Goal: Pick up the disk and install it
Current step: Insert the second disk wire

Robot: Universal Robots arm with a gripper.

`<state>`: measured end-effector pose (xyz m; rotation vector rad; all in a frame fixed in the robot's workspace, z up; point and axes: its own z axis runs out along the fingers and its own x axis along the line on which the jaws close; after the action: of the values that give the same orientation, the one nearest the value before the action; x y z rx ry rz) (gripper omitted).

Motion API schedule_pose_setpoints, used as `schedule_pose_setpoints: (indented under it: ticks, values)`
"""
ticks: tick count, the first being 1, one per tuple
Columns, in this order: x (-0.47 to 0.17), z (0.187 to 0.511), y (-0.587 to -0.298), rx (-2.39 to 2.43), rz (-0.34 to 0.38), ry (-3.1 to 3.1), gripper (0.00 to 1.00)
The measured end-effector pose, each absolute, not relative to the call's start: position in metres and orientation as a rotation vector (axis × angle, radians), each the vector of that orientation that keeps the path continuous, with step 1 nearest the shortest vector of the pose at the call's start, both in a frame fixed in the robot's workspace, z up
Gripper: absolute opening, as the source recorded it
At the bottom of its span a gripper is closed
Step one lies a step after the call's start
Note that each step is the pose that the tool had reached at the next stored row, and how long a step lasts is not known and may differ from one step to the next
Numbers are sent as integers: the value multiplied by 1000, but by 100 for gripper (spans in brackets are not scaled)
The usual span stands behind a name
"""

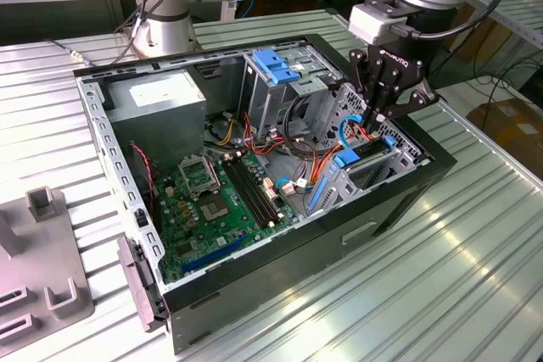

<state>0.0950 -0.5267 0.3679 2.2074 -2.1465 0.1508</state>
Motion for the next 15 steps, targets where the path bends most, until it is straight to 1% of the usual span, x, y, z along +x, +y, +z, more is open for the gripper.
schedule_pose_setpoints:
  ticks: [9, 15]
  values:
    - [95, 368, -527, 2207, 151, -2146, 16]
    - [94, 368, -532, 2210, 151, -2149, 16]
